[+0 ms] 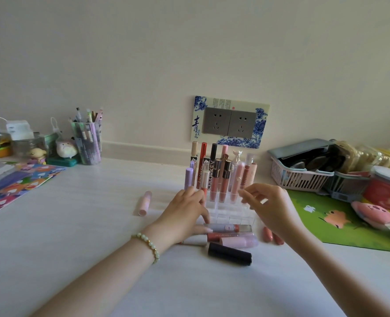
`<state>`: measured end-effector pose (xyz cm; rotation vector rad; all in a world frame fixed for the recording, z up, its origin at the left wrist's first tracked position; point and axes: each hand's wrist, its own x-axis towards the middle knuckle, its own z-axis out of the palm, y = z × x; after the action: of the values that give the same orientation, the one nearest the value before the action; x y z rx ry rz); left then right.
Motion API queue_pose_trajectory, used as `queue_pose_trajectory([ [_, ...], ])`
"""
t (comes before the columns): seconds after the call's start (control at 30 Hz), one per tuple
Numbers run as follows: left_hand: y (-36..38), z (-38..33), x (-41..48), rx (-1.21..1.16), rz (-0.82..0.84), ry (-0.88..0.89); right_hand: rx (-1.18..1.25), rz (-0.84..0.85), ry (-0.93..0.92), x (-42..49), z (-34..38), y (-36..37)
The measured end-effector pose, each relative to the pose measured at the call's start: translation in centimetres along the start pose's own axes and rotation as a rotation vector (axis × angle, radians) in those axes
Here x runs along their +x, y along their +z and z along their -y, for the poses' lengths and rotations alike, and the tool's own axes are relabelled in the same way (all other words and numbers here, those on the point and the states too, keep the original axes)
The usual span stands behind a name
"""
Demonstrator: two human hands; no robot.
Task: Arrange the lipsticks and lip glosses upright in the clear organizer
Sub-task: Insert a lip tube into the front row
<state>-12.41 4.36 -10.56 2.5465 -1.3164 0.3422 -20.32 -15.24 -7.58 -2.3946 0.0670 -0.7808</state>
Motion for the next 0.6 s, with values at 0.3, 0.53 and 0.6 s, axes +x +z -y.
queue_pose_trajectory([
  [0.3, -0.9, -0.1, -0.9, -0.071, -0.238, -0.056, -0.016, 0.114, 0.182, -1.0, -1.0, -0.9],
  [0.53, -0.7, -0.2, -1.0, -0.286, -0.435, -0.179, 0.546, 0.161, 0.31, 0.1, 0.9, -1.2],
  [0.6, -0.7, -0.1, -1.1, -0.319, -0.441, -0.203, 0.665, 0.181, 0.351, 0.5, 1.3, -1.4],
])
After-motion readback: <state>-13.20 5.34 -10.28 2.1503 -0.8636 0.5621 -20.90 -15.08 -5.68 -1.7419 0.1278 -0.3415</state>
